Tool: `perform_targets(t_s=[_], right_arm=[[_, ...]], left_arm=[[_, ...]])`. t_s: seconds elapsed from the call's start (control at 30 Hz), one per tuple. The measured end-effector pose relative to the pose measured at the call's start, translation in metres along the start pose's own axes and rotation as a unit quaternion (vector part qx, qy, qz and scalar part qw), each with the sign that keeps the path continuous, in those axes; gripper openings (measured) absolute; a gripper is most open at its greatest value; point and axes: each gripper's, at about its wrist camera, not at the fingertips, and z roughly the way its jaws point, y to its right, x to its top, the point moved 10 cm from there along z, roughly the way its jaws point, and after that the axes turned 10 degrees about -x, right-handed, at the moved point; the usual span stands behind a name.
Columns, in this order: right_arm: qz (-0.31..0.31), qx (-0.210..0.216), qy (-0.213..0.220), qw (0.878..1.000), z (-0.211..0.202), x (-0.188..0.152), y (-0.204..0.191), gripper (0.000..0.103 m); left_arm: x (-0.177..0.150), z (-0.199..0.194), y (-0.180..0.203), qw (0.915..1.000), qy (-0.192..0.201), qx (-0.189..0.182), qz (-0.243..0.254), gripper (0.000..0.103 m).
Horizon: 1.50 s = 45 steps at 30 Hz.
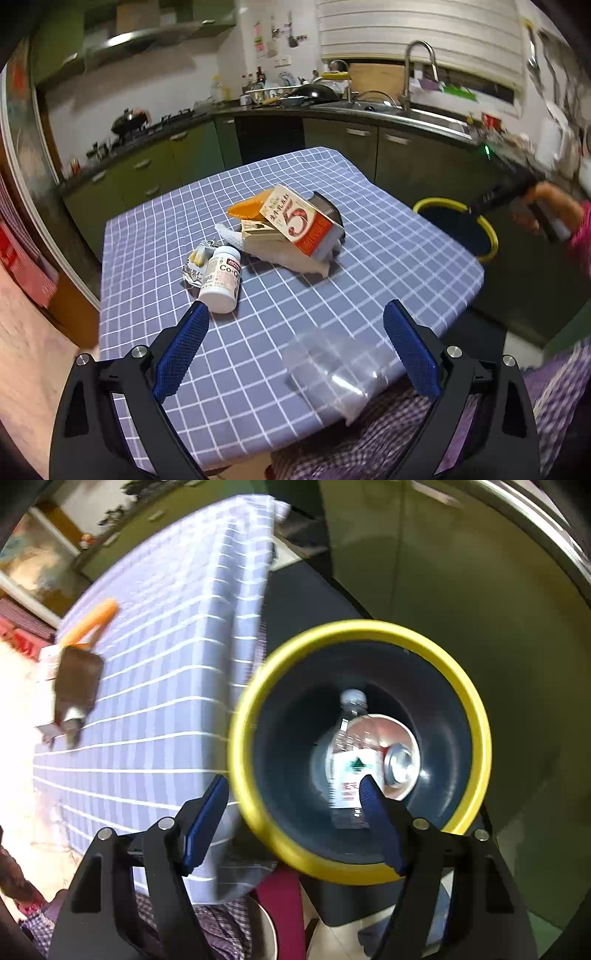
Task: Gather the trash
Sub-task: 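Carry the water bottle to the bin and open the right tool, then grasp the clear plastic cup at the table edge with the left tool, then carry the plastic cup over the bin and open the left tool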
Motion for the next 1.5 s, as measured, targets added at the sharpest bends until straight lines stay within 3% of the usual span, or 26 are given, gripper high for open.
perform_targets(t_s=[0.2, 0.3, 0.47, 0.73, 1.17, 1.5], right_arm=[[-0.020, 0.035, 0.032, 0.999, -0.019, -0.003, -0.023, 0.069], [-0.026, 0.045, 0.038, 0.998, -0.024, -0.009, -0.030, 0.069], [-0.031, 0.051, 0.046, 0.997, -0.030, -0.015, -0.034, 0.069], [-0.037, 0.058, 0.050, 0.996, -0.033, -0.018, -0.037, 0.069], [-0.053, 0.063, 0.046, 0.996, -0.028, -0.020, -0.055, 0.069], [-0.060, 0.061, 0.057, 0.995, -0.036, -0.023, -0.056, 0.069]], left_arm=[[-0.024, -0.006, 0.027, 0.9997, -0.013, -0.006, 0.020, 0.094], [-0.043, 0.007, 0.034, 0.9987, -0.044, -0.001, 0.023, 0.093], [-0.063, 0.032, 0.033, 0.9972, -0.072, 0.007, 0.018, 0.078], [-0.068, 0.057, 0.017, 0.9966, -0.075, 0.030, -0.019, 0.062], [-0.067, 0.072, -0.021, 0.9915, -0.063, 0.052, -0.101, 0.006], [-0.037, 0.070, -0.022, 0.9949, -0.037, 0.041, -0.084, 0.005]])
